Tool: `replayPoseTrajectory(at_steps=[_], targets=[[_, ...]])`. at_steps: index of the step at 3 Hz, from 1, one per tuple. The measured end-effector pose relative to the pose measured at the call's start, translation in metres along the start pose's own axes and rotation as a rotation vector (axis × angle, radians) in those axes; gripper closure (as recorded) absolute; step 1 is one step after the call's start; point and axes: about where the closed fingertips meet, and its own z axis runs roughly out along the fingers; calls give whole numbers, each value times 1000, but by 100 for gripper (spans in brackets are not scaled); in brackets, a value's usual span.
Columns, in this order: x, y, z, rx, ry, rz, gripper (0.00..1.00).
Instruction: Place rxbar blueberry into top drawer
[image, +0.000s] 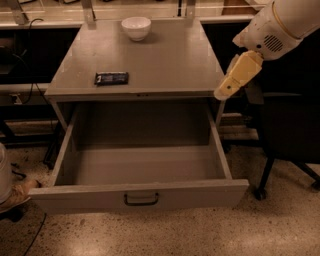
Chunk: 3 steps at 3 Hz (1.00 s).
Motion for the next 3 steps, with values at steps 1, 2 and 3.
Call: replayPoseTrajectory(at_steps=[1, 2, 3], targets=[[-7, -9, 5, 24, -33, 17, 0], [-7, -9, 5, 24, -33, 16, 0], [-9, -8, 7, 20, -46, 17, 0]])
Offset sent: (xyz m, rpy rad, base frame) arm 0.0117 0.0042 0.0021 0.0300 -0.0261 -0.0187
